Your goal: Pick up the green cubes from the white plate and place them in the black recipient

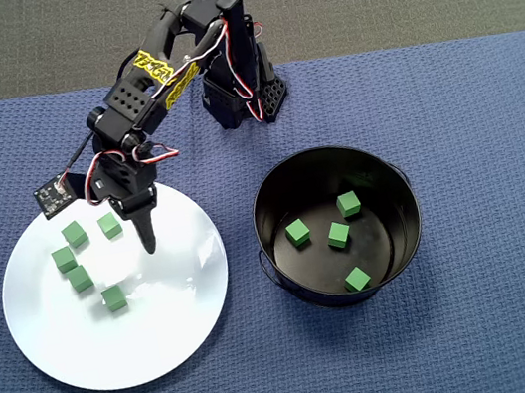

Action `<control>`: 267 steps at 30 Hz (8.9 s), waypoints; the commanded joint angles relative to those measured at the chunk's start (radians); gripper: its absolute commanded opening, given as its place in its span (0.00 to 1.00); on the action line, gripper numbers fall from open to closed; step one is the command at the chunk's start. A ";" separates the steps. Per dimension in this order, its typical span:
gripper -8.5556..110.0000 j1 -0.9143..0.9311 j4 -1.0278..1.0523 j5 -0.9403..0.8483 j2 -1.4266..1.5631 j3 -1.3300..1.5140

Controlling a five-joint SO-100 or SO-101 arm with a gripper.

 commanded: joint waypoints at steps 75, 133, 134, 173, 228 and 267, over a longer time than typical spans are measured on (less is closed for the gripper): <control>0.07 0.103 -0.043 -0.084 -0.282 -0.268; 0.07 -1.017 0.137 1.233 0.709 0.196; 0.07 -1.035 0.121 1.238 0.690 0.199; 0.45 -0.853 0.336 0.996 0.684 -0.058; 0.37 0.141 -0.172 -0.350 0.084 -0.037; 0.22 0.236 -0.224 -0.350 -0.331 -0.344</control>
